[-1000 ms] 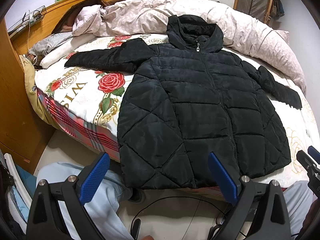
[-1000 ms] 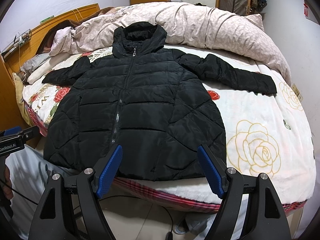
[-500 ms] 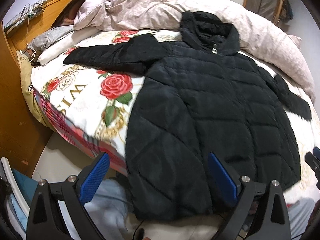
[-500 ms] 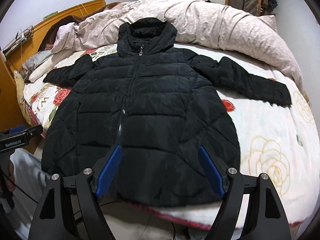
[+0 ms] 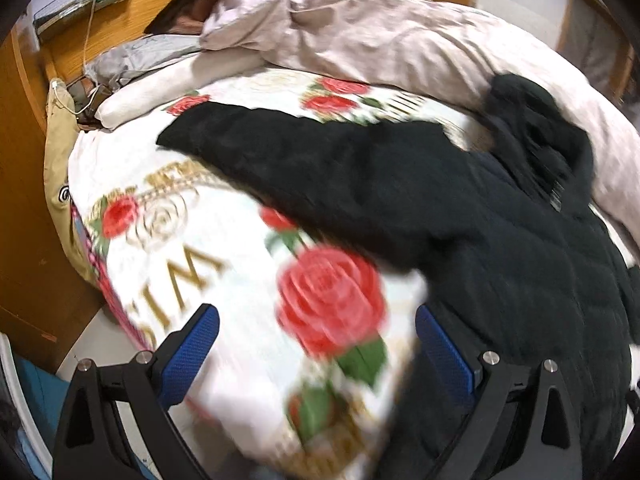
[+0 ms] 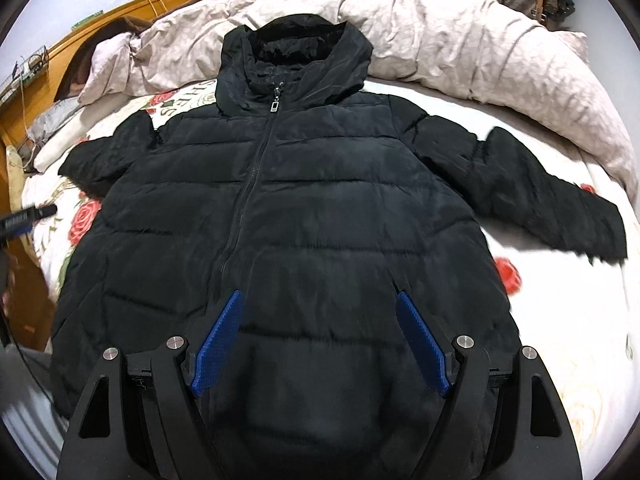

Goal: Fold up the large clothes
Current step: 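Grasp the jacket sleeve with the left gripper and fold it across the body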

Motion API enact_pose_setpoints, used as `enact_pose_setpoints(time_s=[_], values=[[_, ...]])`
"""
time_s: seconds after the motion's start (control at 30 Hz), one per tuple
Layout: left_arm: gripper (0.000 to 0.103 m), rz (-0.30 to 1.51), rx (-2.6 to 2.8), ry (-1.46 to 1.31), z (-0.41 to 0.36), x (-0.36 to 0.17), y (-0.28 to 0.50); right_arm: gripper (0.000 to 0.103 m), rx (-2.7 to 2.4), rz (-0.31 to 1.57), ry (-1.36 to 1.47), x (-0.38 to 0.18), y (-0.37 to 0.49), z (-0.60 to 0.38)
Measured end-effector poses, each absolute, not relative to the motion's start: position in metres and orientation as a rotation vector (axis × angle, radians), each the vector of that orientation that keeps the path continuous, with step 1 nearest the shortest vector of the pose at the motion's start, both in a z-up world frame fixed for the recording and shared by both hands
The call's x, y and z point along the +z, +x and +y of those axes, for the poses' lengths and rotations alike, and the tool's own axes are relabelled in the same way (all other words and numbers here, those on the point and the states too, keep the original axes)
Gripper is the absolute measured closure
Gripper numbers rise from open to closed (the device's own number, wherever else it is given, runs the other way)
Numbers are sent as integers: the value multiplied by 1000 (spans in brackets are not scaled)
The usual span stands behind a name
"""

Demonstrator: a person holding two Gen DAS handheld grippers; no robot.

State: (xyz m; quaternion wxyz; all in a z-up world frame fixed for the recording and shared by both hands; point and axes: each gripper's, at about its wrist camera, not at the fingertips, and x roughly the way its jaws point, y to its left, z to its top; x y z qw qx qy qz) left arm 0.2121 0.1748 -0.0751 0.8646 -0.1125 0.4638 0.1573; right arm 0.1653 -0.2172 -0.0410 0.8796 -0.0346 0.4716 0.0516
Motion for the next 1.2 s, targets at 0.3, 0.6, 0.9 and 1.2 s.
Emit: enact_pose_setpoints(time_s=[0.3,0.6,0.9,1.2], values=[[3,927,410,-366,275,-103,288,25,112,1009,-100,-71,210,-201],[7,898,505,-471,344,-140,330,25,96,1030,-114,-90,231,-196],[74,817,415,-425,339,-141,351,25,87,1026,-117,-91,231,-198],[88,717,330,-398,307,-54,313,25,46,1015,-84,-75,206,-217]])
